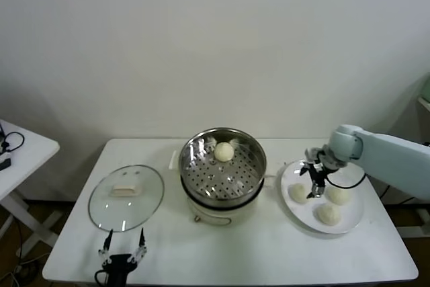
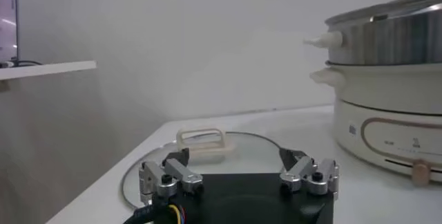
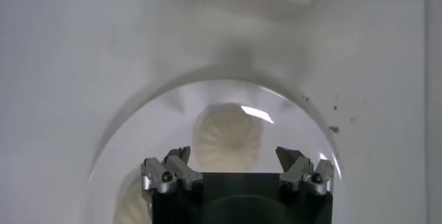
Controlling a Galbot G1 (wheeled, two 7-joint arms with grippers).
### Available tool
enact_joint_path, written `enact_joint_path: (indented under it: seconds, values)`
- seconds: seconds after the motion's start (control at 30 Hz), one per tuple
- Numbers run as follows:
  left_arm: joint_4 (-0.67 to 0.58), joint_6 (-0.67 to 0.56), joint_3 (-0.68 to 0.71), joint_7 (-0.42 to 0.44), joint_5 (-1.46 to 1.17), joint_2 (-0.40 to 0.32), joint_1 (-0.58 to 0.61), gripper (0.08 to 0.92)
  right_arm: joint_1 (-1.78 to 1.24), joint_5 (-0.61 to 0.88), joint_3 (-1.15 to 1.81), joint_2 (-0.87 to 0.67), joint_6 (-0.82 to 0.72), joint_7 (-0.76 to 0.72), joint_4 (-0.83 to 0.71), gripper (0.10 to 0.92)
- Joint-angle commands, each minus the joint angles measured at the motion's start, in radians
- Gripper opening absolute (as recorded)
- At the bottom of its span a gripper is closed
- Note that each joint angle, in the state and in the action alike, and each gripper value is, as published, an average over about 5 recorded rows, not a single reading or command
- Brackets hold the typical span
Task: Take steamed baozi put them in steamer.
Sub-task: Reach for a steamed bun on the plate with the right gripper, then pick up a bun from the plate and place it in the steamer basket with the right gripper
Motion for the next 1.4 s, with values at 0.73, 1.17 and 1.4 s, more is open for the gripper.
enact_joint_path:
  seconds: [0.73,1.17,1.4]
  values:
    - [0.0,-0.002,-0.008,-0.005,0.004,-0.001,0.003,0.823,0.05,0.027,-0.007,0.001,-0.024,-0.021,0.01,0.546]
    - [-0.005,-0.004,0.001,-0.006,0.009,-0.001,-0.002,0.823,0.848,0.437,-0.478,0.072,0.05,-0.201,0.174,0.543]
    - [-0.01,-0.004,0.006,-0.005,0.008,0.0,-0.003,0.823,0.874,0.609,-0.357,0.189,-0.064,-0.123,0.319,0.547]
